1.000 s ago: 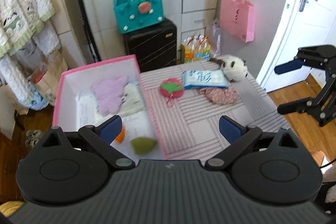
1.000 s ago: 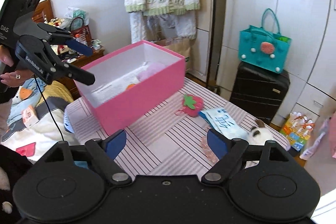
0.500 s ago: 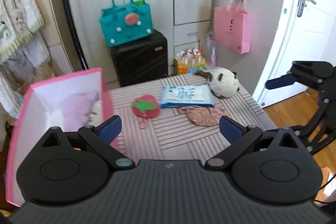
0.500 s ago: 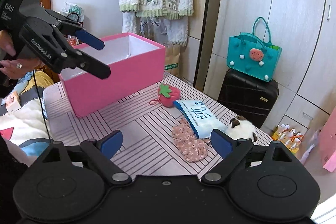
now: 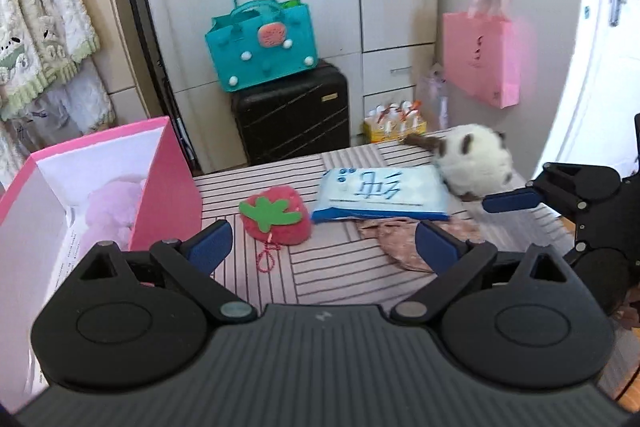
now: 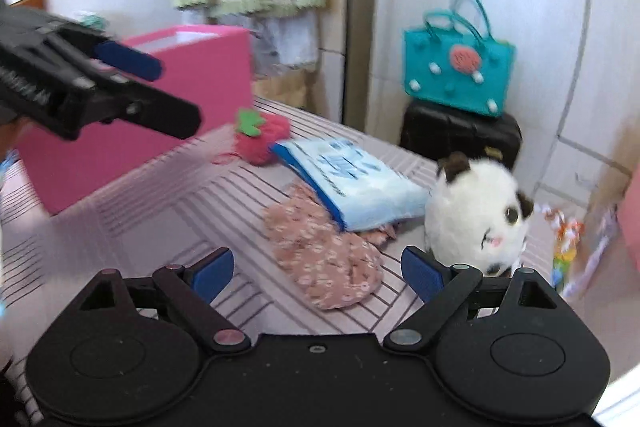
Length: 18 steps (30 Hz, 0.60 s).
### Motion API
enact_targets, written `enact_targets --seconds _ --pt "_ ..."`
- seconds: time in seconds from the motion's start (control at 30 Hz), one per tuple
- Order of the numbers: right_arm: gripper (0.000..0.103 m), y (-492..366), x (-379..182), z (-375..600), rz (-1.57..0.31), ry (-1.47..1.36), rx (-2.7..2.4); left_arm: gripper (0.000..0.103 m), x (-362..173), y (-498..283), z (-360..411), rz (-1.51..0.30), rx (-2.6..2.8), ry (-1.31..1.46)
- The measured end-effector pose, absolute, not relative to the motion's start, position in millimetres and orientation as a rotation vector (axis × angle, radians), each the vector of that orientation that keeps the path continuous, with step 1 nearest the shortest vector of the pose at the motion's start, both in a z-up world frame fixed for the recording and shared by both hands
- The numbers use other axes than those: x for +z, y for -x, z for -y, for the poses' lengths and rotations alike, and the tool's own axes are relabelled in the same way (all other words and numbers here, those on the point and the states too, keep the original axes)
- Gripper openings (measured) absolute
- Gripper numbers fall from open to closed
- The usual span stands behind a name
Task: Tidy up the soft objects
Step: 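Close the left tool on the red strawberry sponge while the right tool grasps the pink floral cloth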
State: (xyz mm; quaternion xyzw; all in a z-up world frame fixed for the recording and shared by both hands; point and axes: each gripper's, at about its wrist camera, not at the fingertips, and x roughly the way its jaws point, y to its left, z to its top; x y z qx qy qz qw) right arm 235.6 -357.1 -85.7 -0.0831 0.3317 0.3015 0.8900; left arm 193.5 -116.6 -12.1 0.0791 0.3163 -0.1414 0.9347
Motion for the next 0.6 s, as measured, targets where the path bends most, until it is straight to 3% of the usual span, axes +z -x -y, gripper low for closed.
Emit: enact_targets --seconds 0.4,0.5,0.57,0.6 --pt "0.090 -257 -103 348 -0.715 0.117 0.604 0.091 -48 -250 117 -0.703 -0.190 -0.063" --pt "0.082 -254 -103 347 -0.709 0.127 0.598 0.083 -52 -258 115 -0.693 -0.153 -0.015" --pt "0.068 -250 -103 348 -0.697 0.131 0.594 0.078 -55 -263 117 -0.691 -0.125 -0.023" --pt "0.065 -250 -102 349 -0.694 0.129 0.594 0.076 -56 -266 118 -0.692 -0.110 -0.024"
